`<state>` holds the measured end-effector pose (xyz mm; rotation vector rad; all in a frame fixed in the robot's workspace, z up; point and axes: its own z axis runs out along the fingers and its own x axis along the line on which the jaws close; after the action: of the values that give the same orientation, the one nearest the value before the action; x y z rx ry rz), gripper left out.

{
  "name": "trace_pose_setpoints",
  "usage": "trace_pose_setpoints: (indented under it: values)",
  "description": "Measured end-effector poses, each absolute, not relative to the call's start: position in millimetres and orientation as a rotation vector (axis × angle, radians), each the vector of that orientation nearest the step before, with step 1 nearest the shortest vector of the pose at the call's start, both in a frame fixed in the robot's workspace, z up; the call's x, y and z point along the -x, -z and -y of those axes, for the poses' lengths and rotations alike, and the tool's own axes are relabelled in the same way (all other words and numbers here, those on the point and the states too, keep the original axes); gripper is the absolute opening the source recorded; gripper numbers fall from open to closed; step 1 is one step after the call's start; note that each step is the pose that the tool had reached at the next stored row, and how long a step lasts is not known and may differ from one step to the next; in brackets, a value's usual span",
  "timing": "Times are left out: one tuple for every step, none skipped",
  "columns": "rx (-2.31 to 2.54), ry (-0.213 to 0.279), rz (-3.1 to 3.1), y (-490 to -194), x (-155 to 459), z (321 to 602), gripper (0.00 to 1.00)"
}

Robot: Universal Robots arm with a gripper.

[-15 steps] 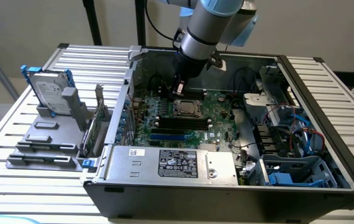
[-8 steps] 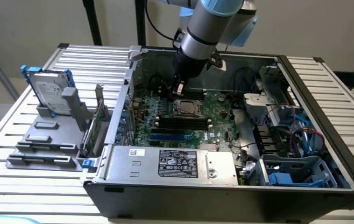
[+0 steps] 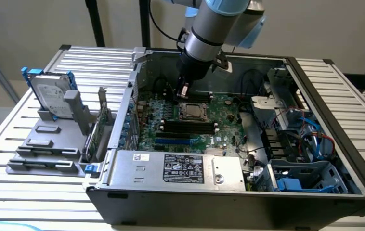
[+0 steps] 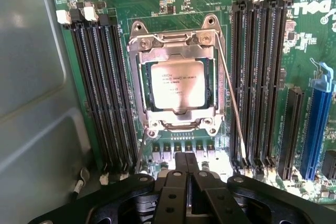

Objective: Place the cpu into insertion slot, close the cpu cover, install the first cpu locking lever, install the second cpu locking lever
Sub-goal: 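Install the first cpu locking lever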

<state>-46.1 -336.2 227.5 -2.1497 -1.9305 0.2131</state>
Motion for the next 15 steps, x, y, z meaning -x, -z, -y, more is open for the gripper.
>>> trace_pose_setpoints:
  values:
    - [2.149, -0.212, 1.930, -229.3, 48.1, 336.9, 0.11]
    - [2.148, -0.209, 1.929, -231.3, 49.8, 337.4, 0.11]
    - [2.146, -0.205, 1.926, -233.4, 51.2, 337.8, 0.11]
    - [2.146, -0.202, 1.924, -235.3, 52.1, 338.1, 0.11]
    - [2.147, -0.197, 1.918, -237.0, 52.9, 338.1, 0.11]
    - [2.150, -0.191, 1.910, -238.5, 53.6, 338.1, 0.11]
    - [2.153, -0.187, 1.902, -239.5, 54.3, 338.1, 0.11]
    - [2.156, -0.182, 1.894, -240.2, 55.0, 338.1, 0.11]
    - [2.162, -0.179, 1.885, -240.5, 55.7, 338.1, 0.11]
    - [2.168, -0.176, 1.876, -240.5, 56.4, 338.1, 0.11]
    - [2.176, -0.173, 1.866, -240.6, 57.2, 338.2, 0.11]
    - [2.184, -0.171, 1.855, -240.6, 58.0, 338.1, 0.11]
    - [2.193, -0.169, 1.844, -240.6, 58.7, 338.1, 0.11]
    - [2.201, -0.167, 1.833, -240.6, 59.2, 338.1, 0.11]
    - [2.211, -0.165, 1.821, -240.6, 59.8, 338.1, 0.11]
